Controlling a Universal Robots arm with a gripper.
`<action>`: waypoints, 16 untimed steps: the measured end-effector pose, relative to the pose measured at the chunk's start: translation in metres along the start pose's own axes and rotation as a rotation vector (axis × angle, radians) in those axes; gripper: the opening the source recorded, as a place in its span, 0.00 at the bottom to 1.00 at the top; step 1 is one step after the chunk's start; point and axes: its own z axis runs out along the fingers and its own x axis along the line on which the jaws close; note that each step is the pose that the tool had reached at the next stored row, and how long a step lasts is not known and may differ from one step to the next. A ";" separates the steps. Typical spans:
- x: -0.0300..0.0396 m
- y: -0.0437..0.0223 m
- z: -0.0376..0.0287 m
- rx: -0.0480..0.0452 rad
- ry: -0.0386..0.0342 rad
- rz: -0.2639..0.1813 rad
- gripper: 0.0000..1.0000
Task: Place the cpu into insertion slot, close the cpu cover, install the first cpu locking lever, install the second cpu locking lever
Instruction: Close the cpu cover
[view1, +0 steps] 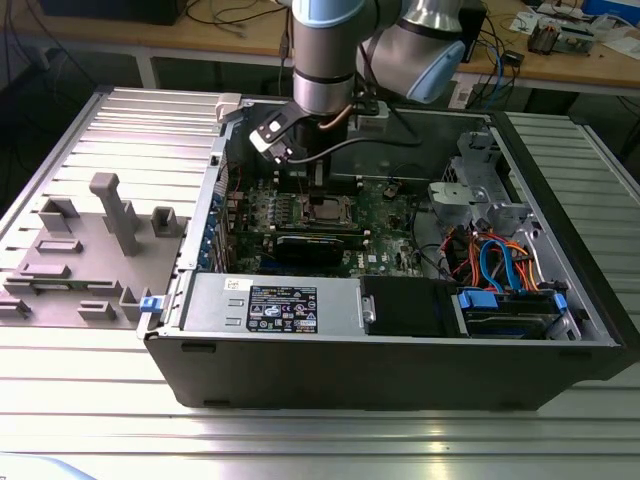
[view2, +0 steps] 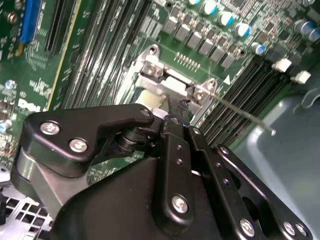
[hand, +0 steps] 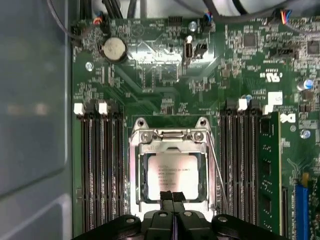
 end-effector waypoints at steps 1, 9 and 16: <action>0.0000 -0.0005 0.0012 0.0000 0.0001 0.000 0.11; 0.0000 -0.0014 0.0105 0.0003 0.0034 0.000 0.11; 0.0002 -0.0018 0.0081 -0.0005 0.0069 0.000 0.11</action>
